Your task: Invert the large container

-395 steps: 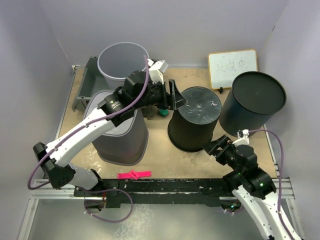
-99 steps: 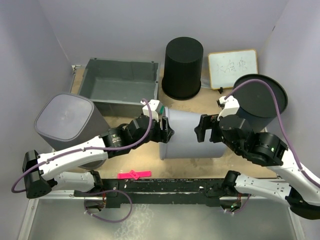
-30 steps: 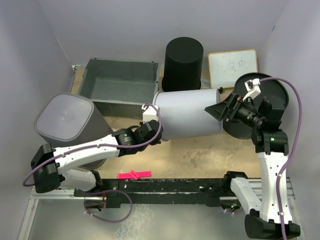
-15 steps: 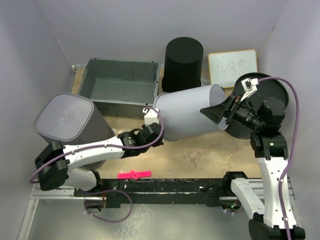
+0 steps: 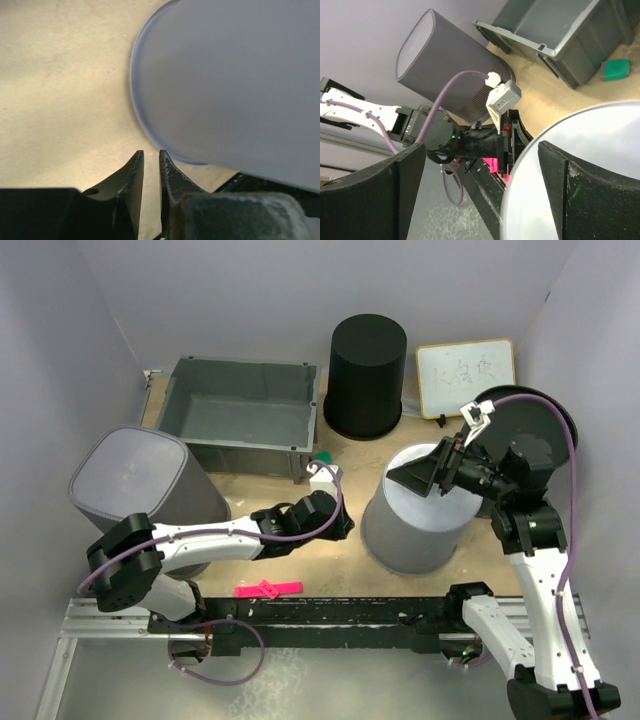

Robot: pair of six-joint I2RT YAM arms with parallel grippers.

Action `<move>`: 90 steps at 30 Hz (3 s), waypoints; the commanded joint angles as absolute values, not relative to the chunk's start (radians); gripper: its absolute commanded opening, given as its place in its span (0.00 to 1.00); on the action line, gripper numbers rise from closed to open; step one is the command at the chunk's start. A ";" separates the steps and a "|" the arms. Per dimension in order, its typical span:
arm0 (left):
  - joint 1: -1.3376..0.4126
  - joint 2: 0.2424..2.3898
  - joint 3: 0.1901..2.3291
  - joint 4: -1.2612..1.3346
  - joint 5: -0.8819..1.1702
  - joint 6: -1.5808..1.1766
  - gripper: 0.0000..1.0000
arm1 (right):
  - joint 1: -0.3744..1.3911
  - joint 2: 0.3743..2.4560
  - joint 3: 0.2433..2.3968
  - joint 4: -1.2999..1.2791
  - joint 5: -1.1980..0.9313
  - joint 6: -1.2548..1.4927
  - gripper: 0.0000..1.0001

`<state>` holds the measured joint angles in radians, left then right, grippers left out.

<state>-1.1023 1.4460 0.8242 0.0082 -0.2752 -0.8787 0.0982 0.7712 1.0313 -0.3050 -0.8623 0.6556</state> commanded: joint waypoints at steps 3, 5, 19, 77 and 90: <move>-1.109 1.375 0.892 -0.020 -0.317 -0.838 0.32 | 0.106 0.789 1.066 -0.390 -0.849 0.581 0.94; -1.109 1.339 0.922 -0.095 -0.357 -0.808 0.36 | 0.105 0.799 1.110 -0.461 -0.810 0.506 0.95; -1.106 1.160 1.257 -0.511 -0.725 -0.657 0.56 | 0.238 0.851 1.190 -0.344 -0.809 0.487 0.95; -0.600 1.932 1.899 -0.600 -0.277 -0.323 0.00 | 0.762 1.025 1.196 -0.498 -0.087 0.381 0.98; -0.540 1.699 2.160 -0.633 -0.186 -0.388 0.00 | 0.761 1.012 1.183 -0.480 -0.080 0.380 0.98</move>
<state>-0.5598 1.8996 2.0796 -0.7906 -0.2104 -0.3683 0.7601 1.0328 1.1866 -0.5175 -0.0952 0.3744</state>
